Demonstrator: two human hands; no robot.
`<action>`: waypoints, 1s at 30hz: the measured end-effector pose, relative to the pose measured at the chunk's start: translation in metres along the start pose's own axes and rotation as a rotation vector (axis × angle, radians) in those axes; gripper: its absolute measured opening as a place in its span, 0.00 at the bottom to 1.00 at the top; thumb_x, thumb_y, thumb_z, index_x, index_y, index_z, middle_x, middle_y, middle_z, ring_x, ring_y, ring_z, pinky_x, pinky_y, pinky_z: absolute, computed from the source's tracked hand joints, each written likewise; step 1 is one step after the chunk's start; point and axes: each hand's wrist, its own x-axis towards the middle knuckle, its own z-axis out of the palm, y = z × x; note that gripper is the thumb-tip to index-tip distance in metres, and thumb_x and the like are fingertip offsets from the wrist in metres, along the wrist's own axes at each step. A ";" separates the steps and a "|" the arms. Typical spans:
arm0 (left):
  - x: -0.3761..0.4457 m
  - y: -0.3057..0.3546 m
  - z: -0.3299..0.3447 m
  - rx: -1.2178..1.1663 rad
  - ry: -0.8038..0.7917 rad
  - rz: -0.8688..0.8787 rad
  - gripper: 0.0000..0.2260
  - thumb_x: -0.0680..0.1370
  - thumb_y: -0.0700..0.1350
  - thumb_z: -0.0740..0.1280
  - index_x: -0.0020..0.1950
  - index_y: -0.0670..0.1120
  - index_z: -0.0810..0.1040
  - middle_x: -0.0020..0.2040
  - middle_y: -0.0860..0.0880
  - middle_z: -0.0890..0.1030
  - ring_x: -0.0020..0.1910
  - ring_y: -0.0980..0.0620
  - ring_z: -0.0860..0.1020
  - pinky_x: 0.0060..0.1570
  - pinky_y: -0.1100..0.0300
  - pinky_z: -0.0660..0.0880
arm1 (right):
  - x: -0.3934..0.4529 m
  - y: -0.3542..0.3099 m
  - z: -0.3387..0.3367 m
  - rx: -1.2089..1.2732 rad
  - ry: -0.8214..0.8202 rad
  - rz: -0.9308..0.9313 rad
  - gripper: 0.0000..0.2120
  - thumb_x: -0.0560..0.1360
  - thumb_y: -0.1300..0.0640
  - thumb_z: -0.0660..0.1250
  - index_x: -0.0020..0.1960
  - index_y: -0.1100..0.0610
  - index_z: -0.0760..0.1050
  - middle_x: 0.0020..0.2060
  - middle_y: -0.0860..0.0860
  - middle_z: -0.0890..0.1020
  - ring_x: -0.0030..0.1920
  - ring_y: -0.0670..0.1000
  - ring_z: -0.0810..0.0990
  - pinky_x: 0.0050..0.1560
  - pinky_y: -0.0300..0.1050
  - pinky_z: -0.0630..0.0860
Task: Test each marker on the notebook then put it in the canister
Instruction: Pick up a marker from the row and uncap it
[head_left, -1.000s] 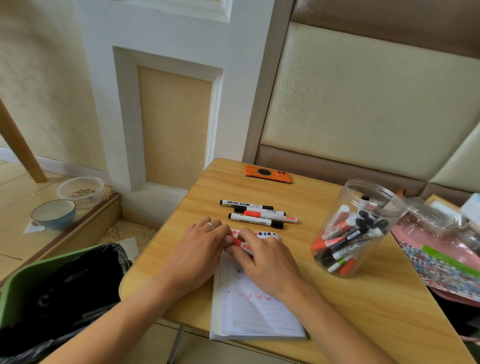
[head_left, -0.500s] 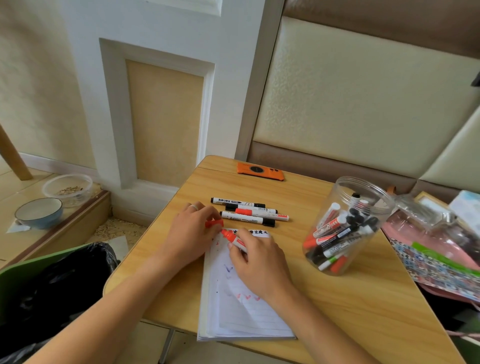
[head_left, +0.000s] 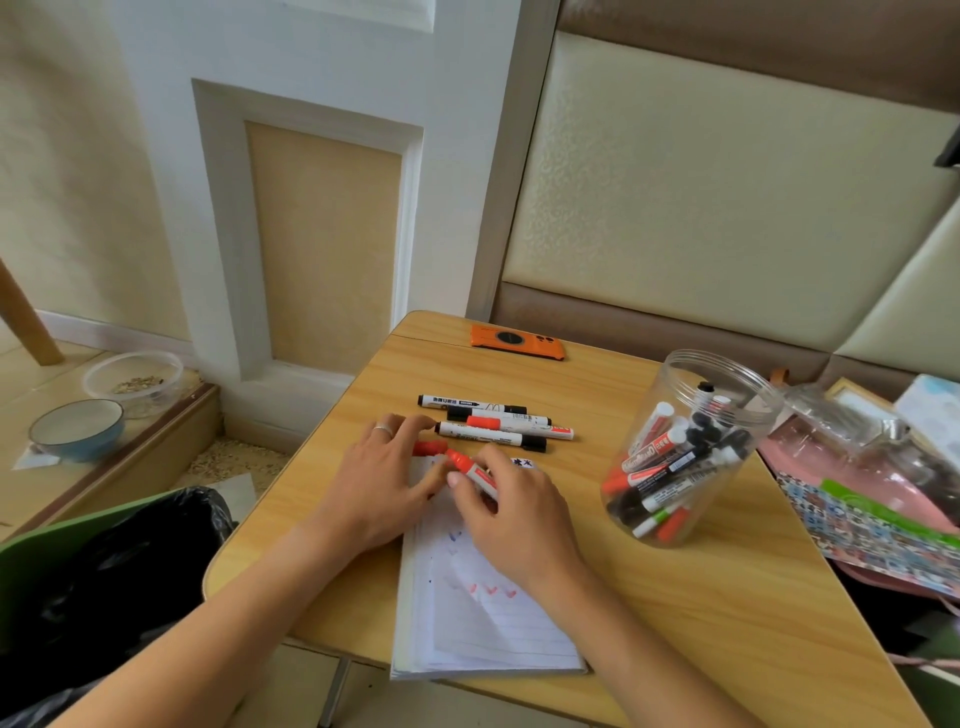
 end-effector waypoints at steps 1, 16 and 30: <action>-0.005 0.000 0.000 -0.015 -0.011 0.017 0.29 0.74 0.70 0.54 0.72 0.58 0.65 0.64 0.54 0.69 0.63 0.53 0.70 0.63 0.54 0.70 | 0.001 -0.001 -0.002 0.072 0.009 0.038 0.11 0.82 0.41 0.60 0.48 0.47 0.71 0.35 0.46 0.79 0.37 0.49 0.78 0.36 0.45 0.71; -0.027 0.008 -0.009 0.147 -0.119 0.153 0.22 0.80 0.64 0.58 0.75 0.66 0.61 0.76 0.54 0.55 0.74 0.51 0.62 0.73 0.54 0.59 | 0.020 0.018 -0.043 1.328 -0.037 0.491 0.20 0.84 0.71 0.53 0.64 0.59 0.80 0.58 0.62 0.84 0.56 0.61 0.86 0.60 0.60 0.82; -0.025 0.005 -0.005 0.206 -0.204 0.135 0.22 0.82 0.64 0.52 0.76 0.66 0.59 0.78 0.54 0.53 0.78 0.51 0.53 0.77 0.52 0.49 | 0.023 0.016 -0.026 0.713 0.069 0.429 0.09 0.83 0.53 0.66 0.48 0.57 0.78 0.35 0.54 0.84 0.32 0.58 0.85 0.26 0.42 0.72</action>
